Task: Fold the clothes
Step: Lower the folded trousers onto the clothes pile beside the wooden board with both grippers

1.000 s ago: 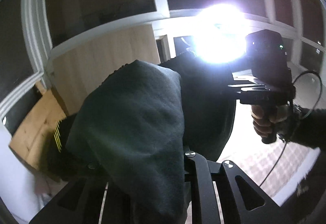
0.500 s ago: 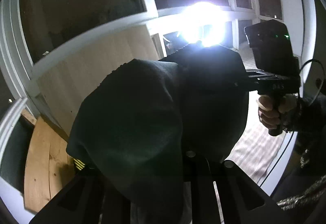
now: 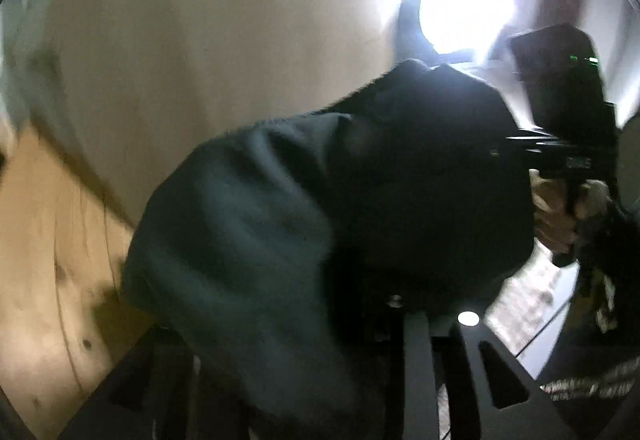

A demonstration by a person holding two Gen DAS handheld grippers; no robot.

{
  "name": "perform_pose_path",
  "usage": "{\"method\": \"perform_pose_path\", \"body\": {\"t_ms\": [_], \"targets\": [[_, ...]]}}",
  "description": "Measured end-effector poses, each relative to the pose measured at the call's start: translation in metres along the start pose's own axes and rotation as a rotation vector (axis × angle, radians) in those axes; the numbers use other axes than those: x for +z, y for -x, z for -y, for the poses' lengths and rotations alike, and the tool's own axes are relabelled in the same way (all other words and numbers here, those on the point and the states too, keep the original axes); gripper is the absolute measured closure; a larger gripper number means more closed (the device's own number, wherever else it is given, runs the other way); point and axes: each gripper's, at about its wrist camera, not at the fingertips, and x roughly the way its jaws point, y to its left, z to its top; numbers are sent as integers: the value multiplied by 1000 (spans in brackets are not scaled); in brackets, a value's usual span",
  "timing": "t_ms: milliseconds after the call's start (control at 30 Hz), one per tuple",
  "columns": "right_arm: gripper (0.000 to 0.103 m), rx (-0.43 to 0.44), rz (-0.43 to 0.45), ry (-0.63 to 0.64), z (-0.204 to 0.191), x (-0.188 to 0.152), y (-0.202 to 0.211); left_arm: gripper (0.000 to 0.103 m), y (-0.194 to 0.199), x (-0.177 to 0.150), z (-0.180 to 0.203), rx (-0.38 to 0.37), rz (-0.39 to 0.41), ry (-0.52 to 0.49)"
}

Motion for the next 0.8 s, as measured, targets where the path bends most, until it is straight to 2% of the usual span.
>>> {"method": "perform_pose_path", "body": {"t_ms": [100,200,367,467,600,633,700,800], "targets": [[92,-9,-36,-52,15,15,-28,66,-12,4,-33,-9,11,102],[92,-48,-76,-50,19,24,-50,66,-12,10,-48,-8,49,160],[92,-41,-154,-162,44,26,-75,65,-30,16,-54,40,37,220],[89,-36,-160,-231,56,26,-73,63,-37,25,-53,51,18,229],[85,-76,-140,-245,62,27,-63,62,-32,42,-50,179,20,219],[85,-88,-137,-246,63,27,-60,51,-31,47,-49,215,21,215],[85,-119,-139,-237,64,23,-58,33,-26,54,-47,278,24,212],[82,-144,-127,-183,59,23,-51,40,-7,54,-36,342,53,228]]}}
